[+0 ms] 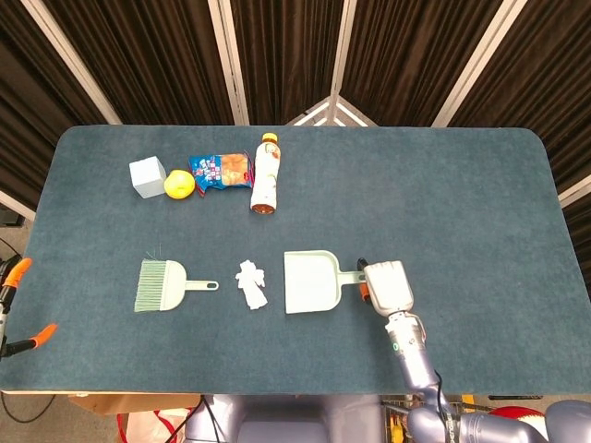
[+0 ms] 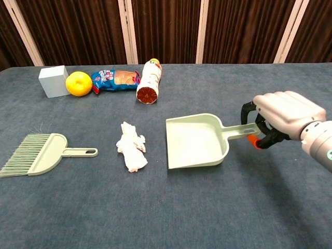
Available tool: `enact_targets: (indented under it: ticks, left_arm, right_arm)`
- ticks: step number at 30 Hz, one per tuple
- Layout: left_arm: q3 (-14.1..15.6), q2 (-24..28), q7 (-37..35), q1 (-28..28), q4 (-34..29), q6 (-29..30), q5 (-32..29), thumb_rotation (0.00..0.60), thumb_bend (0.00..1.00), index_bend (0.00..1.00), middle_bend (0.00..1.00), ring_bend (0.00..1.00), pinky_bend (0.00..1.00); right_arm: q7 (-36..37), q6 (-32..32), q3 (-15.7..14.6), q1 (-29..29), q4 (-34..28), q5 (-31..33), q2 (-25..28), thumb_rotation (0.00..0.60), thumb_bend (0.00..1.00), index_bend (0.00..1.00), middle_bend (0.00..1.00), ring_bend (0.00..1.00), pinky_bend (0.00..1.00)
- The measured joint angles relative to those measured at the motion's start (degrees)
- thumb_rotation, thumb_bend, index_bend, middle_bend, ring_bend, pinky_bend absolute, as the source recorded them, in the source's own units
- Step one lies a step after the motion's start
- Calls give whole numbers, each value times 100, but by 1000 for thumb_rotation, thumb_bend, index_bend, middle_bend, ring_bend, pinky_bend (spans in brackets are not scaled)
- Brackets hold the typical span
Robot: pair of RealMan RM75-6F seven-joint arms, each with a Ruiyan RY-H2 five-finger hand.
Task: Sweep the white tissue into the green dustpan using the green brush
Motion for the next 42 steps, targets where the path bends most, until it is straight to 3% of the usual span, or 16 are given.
enact_targets:
  ticks: [4, 8, 10, 14, 17, 24, 30, 42]
  left_arm:
    - [-33, 76, 37, -52, -210, -124, -109, 600, 6, 0, 0, 0, 47]
    - [-93, 102, 200, -130, -341, -220, -200, 600, 43, 10, 36, 60, 188]
    - [-147, 97, 300, -194, -413, -283, -260, 600, 71, 52, 131, 167, 299]
    - [-291, 53, 622, -376, -537, -449, -425, 600, 152, 189, 457, 485, 553]
    - [-454, -32, 1011, -619, -658, -691, -654, 600, 216, 279, 650, 645, 691]
    - [-793, -495, 2181, -1358, -785, -1429, -1479, 600, 283, 380, 896, 890, 936]
    - [-977, -1205, 3153, -1933, -685, -1772, -2248, 600, 308, 455, 986, 968, 1000]
    - [-1193, -2569, 4633, -2872, -309, -1909, -3789, 600, 335, 471, 1000, 1000, 1000]
  right_arm:
    - [-27, 43, -12, -9, -7, -34, 71, 600, 503, 669, 837, 840, 860]
    - [-33, 96, -23, -35, -8, -33, 59, 600, 502, 669, 837, 840, 860]
    - [-34, 105, -33, -48, -16, -33, 87, 600, 503, 669, 837, 840, 860]
    - [-51, 111, -32, -58, -58, -15, 121, 600, 503, 669, 840, 840, 860]
    - [-111, 109, -29, -47, -94, -2, 131, 600, 503, 669, 841, 839, 860]
    - [-315, 120, -14, 7, -117, 51, 85, 600, 503, 669, 842, 840, 860]
    - [-413, 185, -45, 11, -11, -11, 121, 600, 506, 669, 843, 840, 860]
    - [-443, 162, 15, 36, 32, 56, 195, 600, 510, 669, 844, 840, 860]
